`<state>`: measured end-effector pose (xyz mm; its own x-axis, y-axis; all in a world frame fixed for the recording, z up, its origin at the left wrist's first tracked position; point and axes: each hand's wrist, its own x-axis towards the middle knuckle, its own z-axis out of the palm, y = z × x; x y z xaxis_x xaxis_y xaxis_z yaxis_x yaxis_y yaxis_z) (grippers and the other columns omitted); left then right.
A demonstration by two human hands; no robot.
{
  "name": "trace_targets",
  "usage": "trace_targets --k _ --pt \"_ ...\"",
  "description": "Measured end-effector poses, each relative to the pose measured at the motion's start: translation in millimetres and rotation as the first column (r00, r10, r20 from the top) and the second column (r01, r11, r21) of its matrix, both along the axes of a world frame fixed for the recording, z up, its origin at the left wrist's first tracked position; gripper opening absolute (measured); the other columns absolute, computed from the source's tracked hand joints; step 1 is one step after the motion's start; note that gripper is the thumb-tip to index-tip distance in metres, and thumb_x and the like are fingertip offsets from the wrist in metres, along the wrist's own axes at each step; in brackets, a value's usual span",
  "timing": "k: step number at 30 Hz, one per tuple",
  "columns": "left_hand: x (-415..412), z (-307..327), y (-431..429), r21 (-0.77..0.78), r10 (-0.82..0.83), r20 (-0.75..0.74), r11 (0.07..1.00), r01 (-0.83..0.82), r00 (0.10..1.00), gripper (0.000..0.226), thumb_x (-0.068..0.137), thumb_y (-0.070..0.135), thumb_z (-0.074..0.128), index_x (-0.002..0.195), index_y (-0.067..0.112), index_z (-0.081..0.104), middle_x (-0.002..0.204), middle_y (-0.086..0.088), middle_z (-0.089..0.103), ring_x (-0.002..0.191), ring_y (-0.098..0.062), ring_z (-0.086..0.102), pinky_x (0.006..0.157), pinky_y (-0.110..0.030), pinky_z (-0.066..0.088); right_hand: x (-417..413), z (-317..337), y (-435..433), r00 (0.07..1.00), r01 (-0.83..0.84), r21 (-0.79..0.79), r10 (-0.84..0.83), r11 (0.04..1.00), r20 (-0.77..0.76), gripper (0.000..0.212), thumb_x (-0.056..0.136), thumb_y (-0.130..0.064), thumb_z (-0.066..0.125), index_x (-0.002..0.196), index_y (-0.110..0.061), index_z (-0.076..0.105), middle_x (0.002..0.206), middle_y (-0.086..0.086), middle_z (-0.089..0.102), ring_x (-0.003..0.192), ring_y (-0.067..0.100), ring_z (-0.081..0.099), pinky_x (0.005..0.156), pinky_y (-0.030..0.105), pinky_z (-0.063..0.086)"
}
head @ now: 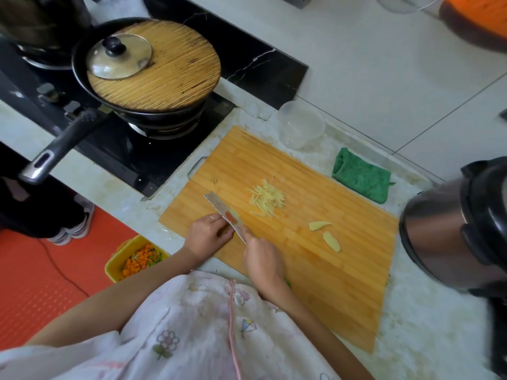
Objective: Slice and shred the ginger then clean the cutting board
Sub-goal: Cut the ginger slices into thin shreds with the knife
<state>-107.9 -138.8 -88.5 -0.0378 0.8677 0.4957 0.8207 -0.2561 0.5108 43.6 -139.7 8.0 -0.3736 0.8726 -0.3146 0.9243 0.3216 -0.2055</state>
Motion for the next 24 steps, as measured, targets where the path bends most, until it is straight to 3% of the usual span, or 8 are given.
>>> trace_targets --k 6,8,11,15,20,24 --pt "-0.3 -1.8 -0.1 -0.006 0.005 -0.004 1.0 -0.005 1.0 0.025 0.083 0.029 0.057 0.081 0.011 0.074 0.068 0.0 0.065 0.057 -0.016 0.058 0.048 -0.022 0.043 -1.2 -2.0 -0.8 1.0 -0.003 -0.008 0.003 1.0 0.01 0.06 0.094 -0.005 0.042 0.149 -0.025 0.028 0.085 0.008 0.069 0.065 0.024 0.058 0.04 0.028 0.022" --pt "0.4 -1.4 0.0 -0.003 0.018 -0.002 1.0 -0.018 1.0 0.024 0.082 0.029 0.058 0.081 0.011 0.074 0.067 0.001 0.064 0.057 -0.015 0.057 0.048 -0.022 0.043 -3.3 -2.4 1.2 1.0 0.001 0.006 -0.001 1.0 0.024 0.061 0.094 -0.003 0.04 0.149 -0.024 0.027 0.08 0.006 0.066 0.06 0.022 0.053 0.039 0.026 0.017" --pt "-0.5 -4.1 0.1 -0.002 0.016 -0.011 1.0 -0.016 1.0 0.026 0.082 0.03 0.058 0.079 0.011 0.075 0.066 0.0 0.065 0.057 -0.016 0.059 0.047 -0.022 0.044 2.0 -0.2 -1.9 0.999 -0.01 -0.008 0.01 1.0 0.038 0.061 0.095 -0.003 0.038 0.15 -0.024 0.024 0.061 -0.003 0.046 0.049 0.014 0.04 0.039 0.025 0.016" --pt "-1.6 -7.1 1.4 -0.013 0.006 -0.01 1.0 -0.007 1.0 0.026 0.083 0.029 0.058 0.075 0.011 0.074 0.065 -0.001 0.065 0.056 -0.018 0.06 0.048 -0.023 0.044 4.7 0.1 -5.1 1.0 -0.002 -0.014 0.002 1.0 0.025 0.06 0.095 -0.003 0.039 0.149 -0.022 0.025 0.067 0.001 0.05 0.045 0.011 0.033 0.039 0.025 0.017" --pt "-1.4 -6.9 1.0 -0.014 0.038 -0.013 0.999 -0.039 0.999 0.026 0.084 0.03 0.058 0.072 0.012 0.073 0.062 0.0 0.062 0.054 -0.016 0.057 0.048 -0.023 0.04 3.6 -0.2 -5.6 1.0 -0.003 -0.024 0.003 1.0 0.008 0.061 0.094 -0.003 0.04 0.149 -0.023 0.025 0.073 0.004 0.061 0.055 0.017 0.045 0.039 0.026 0.018" --pt "0.9 -3.7 0.5 -0.002 0.015 0.001 1.0 -0.015 1.0 0.023 0.085 0.029 0.058 0.078 0.013 0.074 0.066 0.002 0.064 0.057 -0.014 0.056 0.049 -0.022 0.041 -1.5 -2.6 2.6 1.0 0.026 -0.043 -0.026 0.999 0.002 0.058 0.094 -0.005 0.041 0.148 -0.025 0.03 0.088 0.009 0.069 0.071 0.025 0.062 0.049 0.031 0.032"
